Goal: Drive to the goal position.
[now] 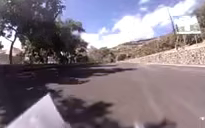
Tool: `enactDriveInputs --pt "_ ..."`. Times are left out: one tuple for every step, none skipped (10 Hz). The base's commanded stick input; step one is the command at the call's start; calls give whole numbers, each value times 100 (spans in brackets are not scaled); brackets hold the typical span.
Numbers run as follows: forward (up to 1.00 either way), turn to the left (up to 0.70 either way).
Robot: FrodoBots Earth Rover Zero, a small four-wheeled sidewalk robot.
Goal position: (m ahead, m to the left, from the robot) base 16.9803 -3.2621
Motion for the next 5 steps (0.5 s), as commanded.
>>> enactDriveInputs --pt "70 0" --pt "70 0" --pt "70 0" --pt "70 0" --pt "70 0"
